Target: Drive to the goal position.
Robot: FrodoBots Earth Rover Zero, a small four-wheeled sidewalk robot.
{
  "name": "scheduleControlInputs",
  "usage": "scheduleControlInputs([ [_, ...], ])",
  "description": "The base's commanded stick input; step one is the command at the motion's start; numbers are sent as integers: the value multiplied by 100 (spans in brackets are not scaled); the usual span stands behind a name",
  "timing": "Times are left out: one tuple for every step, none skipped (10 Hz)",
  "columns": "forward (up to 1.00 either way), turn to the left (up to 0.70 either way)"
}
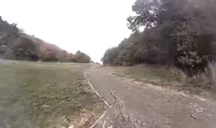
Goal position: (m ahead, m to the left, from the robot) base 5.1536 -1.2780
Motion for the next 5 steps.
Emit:
scheduleControlInputs([
  [60,0],
  [60,0],
  [60,0],
  [60,0],
  [60,0],
])
